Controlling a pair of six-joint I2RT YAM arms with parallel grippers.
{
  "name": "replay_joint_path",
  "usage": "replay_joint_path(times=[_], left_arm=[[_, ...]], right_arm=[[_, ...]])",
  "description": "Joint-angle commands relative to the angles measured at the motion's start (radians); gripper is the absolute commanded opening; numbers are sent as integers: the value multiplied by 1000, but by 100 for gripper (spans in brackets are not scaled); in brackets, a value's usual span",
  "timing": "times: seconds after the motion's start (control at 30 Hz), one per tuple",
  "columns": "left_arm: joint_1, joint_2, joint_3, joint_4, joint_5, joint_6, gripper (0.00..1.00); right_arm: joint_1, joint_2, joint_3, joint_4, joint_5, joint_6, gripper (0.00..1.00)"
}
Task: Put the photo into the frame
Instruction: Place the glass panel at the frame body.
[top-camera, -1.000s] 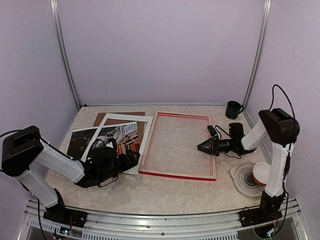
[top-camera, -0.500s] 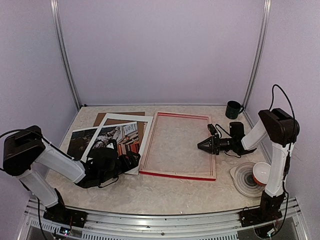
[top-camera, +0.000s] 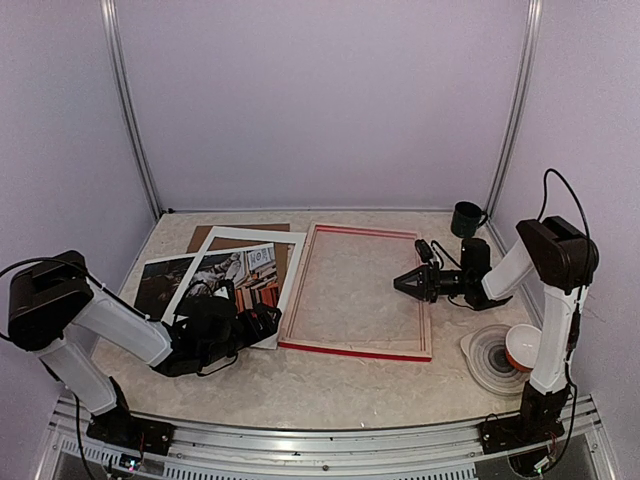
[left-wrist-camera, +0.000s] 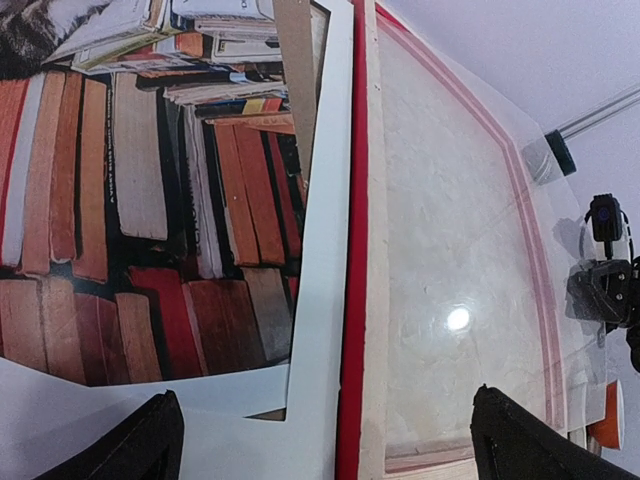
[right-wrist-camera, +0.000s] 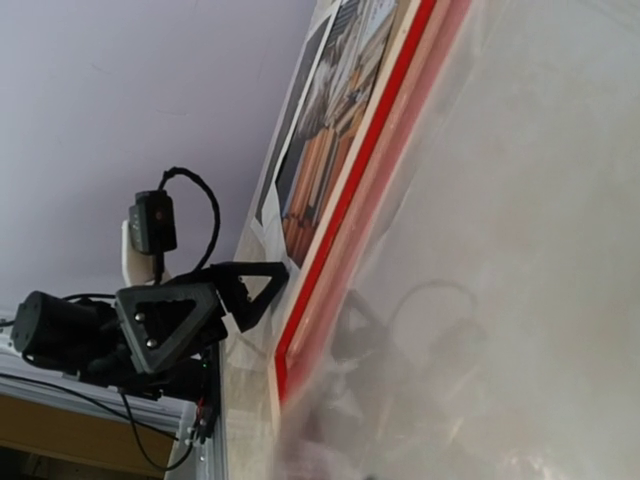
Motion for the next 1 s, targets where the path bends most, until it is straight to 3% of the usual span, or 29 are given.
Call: replay_joint_path(times=[0.0, 0.8, 0.97], left_arm=[[-9, 5, 15, 11, 5, -5, 99], [-9, 14, 18, 14, 9, -8, 99], [-10, 15, 20, 13, 9, -7, 99]], right_arm=[[9, -1, 14, 36, 15, 1, 19], [47, 33, 0, 108, 58, 53, 22], [48, 6, 8, -11, 77, -17, 33]])
